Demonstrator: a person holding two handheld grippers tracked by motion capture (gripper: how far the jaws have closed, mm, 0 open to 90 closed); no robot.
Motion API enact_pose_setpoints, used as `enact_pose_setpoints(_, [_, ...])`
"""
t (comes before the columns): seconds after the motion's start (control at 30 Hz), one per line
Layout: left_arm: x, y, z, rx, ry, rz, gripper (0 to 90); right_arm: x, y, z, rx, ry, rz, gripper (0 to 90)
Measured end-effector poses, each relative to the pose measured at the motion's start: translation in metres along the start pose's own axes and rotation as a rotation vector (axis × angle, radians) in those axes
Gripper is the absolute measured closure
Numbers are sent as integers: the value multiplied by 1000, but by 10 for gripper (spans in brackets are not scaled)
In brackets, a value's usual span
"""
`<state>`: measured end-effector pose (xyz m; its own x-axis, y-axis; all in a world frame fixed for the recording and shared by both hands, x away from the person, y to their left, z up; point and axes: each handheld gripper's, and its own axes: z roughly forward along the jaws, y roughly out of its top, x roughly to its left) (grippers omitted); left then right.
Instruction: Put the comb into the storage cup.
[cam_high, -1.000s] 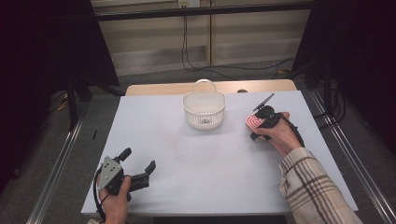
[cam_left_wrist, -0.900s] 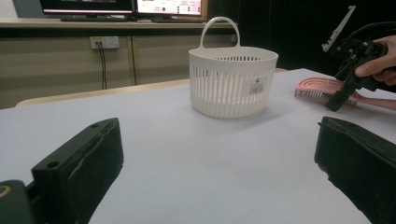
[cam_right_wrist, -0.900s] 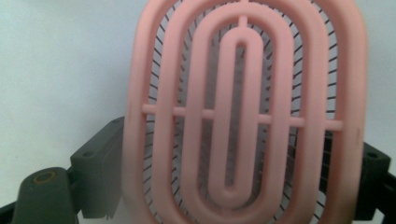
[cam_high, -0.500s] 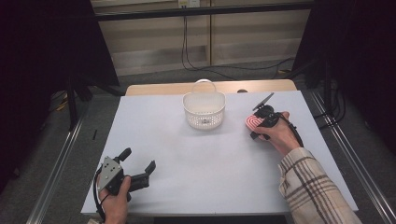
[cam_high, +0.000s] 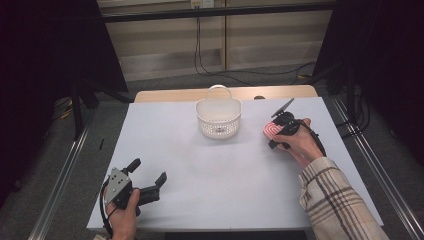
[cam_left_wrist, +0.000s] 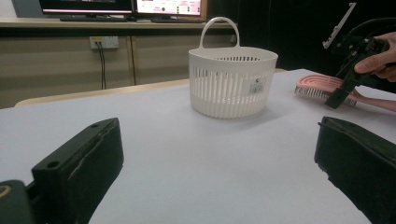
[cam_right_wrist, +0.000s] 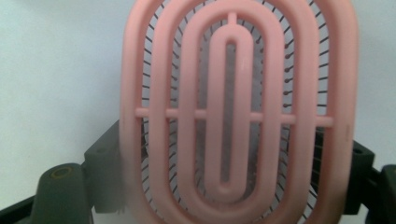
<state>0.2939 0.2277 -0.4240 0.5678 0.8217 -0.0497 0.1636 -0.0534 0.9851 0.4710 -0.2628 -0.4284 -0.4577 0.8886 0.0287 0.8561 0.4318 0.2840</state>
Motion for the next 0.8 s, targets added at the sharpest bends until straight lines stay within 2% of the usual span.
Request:
enact_pose_setpoints(0.2, [0, 0, 0, -1, 1, -1, 14, 0, -1, -1, 3, 11, 0, 201])
enact_pose_setpoints(0.3, [0, 0, 0, -1, 1, -1, 14, -1, -1, -3, -5, 6, -17, 201])
enact_pose_setpoints(0.5, [0, 0, 0, 0, 0, -3, 14, -1, 0, -12, -14, 7, 5, 201])
enact_pose_setpoints(0.77, [0, 0, 0, -1, 2, -4, 14, -4, -1, -17, -39, 6, -2, 201])
enact_pose_setpoints(0.8, [0, 0, 0, -1, 1, -4, 14, -3, -1, -18, -39, 8, 10, 201])
